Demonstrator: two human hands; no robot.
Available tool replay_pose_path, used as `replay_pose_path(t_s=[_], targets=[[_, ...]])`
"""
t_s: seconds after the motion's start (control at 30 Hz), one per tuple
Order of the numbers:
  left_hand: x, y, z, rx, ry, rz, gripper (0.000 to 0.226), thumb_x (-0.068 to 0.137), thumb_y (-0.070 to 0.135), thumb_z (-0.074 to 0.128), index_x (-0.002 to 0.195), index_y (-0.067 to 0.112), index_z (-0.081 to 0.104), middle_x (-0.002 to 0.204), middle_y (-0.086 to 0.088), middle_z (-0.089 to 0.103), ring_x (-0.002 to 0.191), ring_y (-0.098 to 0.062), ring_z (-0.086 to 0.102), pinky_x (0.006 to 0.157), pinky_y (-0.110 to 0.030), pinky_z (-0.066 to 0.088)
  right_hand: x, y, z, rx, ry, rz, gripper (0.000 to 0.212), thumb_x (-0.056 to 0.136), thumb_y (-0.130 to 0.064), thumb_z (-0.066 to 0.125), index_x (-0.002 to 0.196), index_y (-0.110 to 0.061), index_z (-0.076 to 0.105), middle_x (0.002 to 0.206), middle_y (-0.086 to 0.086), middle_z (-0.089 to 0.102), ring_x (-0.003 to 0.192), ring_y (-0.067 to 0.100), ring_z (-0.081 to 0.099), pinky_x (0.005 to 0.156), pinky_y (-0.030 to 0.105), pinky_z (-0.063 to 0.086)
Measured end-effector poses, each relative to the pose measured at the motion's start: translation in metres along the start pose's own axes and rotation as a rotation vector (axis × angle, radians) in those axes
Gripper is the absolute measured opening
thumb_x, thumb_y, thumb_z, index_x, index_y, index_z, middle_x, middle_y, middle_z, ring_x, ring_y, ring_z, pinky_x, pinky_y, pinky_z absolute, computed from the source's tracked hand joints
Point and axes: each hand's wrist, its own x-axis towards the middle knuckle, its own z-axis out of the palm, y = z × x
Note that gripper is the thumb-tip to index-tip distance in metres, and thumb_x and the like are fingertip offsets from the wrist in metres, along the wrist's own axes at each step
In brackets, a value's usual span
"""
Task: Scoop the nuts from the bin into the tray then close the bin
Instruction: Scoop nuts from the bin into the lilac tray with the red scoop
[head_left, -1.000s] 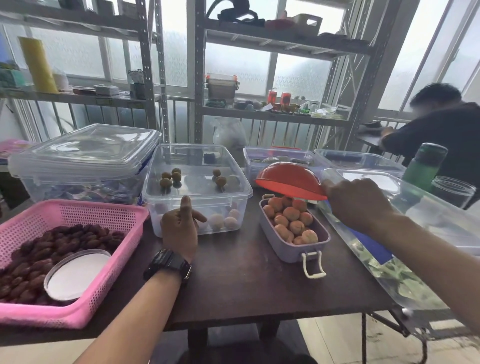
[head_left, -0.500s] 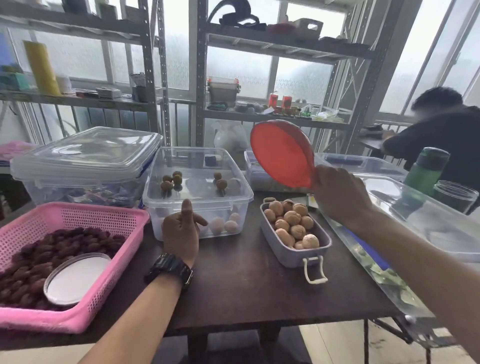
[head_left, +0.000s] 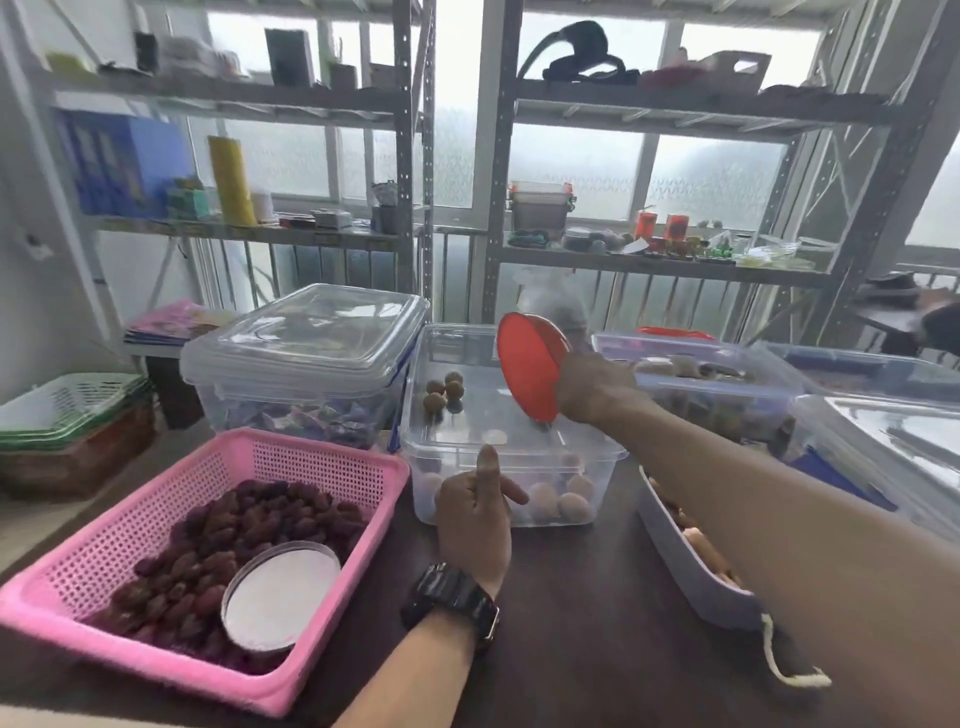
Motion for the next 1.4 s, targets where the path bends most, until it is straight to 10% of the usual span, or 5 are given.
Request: replay_pose_path(t_s=[0.4,0.6,0.8,1.1,1.4], targets=[[0.003,0.004,0.000,0.084,0.001,-0.054,0.067,0.086,0.072,0.033,0.039,0.033,0.061,0.034,0.011,0.045,0.040,-0.002,0.046,0.068,-0.035,0.048,0.061,-0.086,0.027,0.219,-0.114,0.030,0.041,0.080,-0.009,0.062,0.120,-0.002,0.059,0.109,0.014,0.066,0.101,0.031,0.064,0.085,0.036,0.052],[0.004,0.002,-0.001,0.065,0.013,-0.029,0.065,0.088,0.069,0.034,0.042,0.031,0.061,0.032,0.009,0.039,0.038,-0.004,0.041,0.062,-0.032,0.044,0.053,-0.110,0.026,0.320,-0.300,-0.124,0.019,0.091,-0.001,0.051,0.073,-0.006,0.051,0.091,0.014,0.059,0.087,0.022,0.058,0.049,0.019,0.040],[0.005,0.003,-0.002,0.053,-0.008,-0.025,0.067,0.087,0.072,0.034,0.043,0.030,0.062,0.032,0.008,0.041,0.037,-0.006,0.041,0.061,-0.038,0.046,0.044,-0.090,0.026,0.774,-0.475,0.108,0.034,0.098,0.000,0.030,0.065,-0.007,0.031,0.037,0.009,0.044,0.011,0.008,0.031,0.021,0.012,0.021],[0.008,-0.001,-0.002,0.002,-0.031,-0.020,0.074,0.081,0.084,0.033,0.043,0.030,0.065,0.034,0.008,0.046,0.039,-0.007,0.043,0.065,-0.040,0.043,0.032,-0.041,0.020,1.336,-0.801,0.336,0.053,0.093,0.001,0.017,0.071,-0.009,0.064,0.033,-0.002,0.033,0.022,0.005,0.022,0.032,0.009,0.011],[0.011,0.000,-0.005,0.006,-0.006,0.006,0.069,0.088,0.067,0.037,0.044,0.023,0.066,0.032,0.002,0.046,0.035,-0.011,0.043,0.058,-0.034,0.040,-0.019,0.025,-0.042,1.469,-0.807,0.251,0.038,0.099,-0.008,0.022,0.070,-0.004,0.046,0.033,-0.003,0.032,0.019,0.005,0.022,0.023,0.013,0.011]])
